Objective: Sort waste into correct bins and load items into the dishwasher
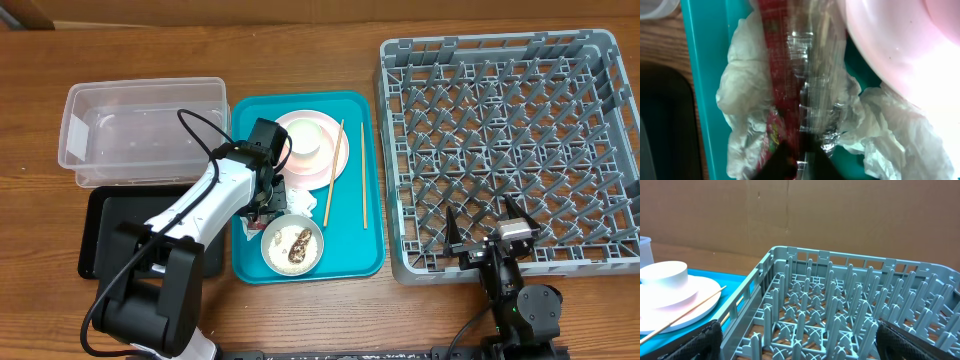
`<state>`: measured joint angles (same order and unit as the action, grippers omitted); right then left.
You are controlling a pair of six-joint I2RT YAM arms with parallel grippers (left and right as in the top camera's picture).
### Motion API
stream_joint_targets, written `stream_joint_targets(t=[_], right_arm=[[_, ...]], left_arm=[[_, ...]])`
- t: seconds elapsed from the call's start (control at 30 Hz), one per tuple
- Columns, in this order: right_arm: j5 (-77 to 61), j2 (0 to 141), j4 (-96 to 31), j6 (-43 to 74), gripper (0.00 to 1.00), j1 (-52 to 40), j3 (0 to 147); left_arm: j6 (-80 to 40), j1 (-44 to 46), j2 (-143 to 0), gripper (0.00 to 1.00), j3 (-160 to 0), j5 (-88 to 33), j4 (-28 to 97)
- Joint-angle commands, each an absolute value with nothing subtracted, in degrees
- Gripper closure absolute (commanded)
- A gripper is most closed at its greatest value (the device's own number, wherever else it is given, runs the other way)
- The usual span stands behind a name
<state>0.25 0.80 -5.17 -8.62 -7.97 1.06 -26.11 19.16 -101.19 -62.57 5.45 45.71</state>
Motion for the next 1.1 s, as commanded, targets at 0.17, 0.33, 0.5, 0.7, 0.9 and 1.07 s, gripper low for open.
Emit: stream_joint_targets(t=[0.17,0.33,0.5,0.7,0.9,1.07], right_arm=[[0.3,0.2,-4.8,-8.6,0.0,-8.3,0.4],[0.3,0.2,-4.8,-8.6,0.0,-8.3,0.4],[0.3,0.2,-4.8,-8.6,0.0,-8.3,0.4],[0.3,0.2,-4.8,-8.6,0.0,-8.3,0.4],[0.3,0.2,-4.8,-8.6,0.0,-8.3,0.4],[0.3,0.2,-4.8,-8.6,0.0,-8.3,0.4]], left_arm=[[-23.1,19.5,-101.4,0.96,-69.1,4.6,51.1],[-22.7,19.5,-101.2,0.96,-78.2,4.6,60.9],[-23.7,19.5,-99.7,0.96,-85.1,4.7,69.3],[-40.9,17.7,-91.1,0.96,-85.6,13.8,75.4],[-55.0,15.6,-82.5,0.96,-85.0,26.5,80.4],[-59.5,9.0,-77.7,0.96,-82.3,26.8,81.2]])
